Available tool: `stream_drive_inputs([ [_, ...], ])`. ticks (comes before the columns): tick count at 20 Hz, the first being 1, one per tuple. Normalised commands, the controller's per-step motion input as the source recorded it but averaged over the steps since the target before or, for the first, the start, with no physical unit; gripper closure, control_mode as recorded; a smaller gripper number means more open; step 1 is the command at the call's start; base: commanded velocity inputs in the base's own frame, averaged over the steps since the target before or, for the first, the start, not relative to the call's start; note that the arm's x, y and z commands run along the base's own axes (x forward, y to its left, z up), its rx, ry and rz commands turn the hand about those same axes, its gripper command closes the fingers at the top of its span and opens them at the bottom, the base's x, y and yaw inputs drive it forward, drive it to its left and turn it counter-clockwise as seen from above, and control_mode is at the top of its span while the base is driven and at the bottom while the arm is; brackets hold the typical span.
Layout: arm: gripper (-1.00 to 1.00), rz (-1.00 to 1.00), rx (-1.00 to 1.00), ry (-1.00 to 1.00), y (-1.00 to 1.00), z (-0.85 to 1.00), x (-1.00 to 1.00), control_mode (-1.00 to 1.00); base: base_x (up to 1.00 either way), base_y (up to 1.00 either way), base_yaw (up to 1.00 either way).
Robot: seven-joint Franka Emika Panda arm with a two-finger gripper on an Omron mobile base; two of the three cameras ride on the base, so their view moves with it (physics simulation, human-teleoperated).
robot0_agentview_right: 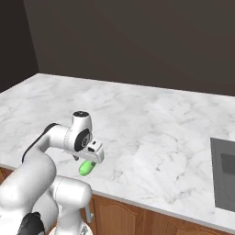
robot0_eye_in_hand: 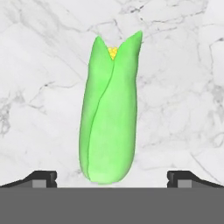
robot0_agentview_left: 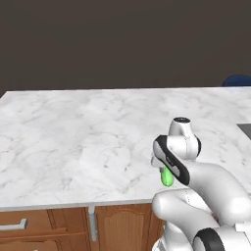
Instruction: Place the tomato and corn inside the fridge drawer. Close the drawer after placing the vegetables.
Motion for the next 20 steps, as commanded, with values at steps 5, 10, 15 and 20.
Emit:
stream_drive_inputs([
  [5, -1.0, -0.03, 0.0, 0.01, 0.0, -0.13, 0.33, -1.0, 0.0, 0.0, 0.0],
  [10, -1.0, -0.04, 0.0, 0.04, -0.1, -0.29, 0.03, -1.0, 0.0, 0.0, 0.0],
  [15, -1.0, -0.04, 0.0, 0.02, -0.11, -0.2, 0.0, -1.0, 0.0, 0.0, 0.0],
  [20, -1.0, -0.06, 0.0, 0.0, 0.14, -0.15, 0.0, -1.0, 0.0, 0.0, 0.0],
])
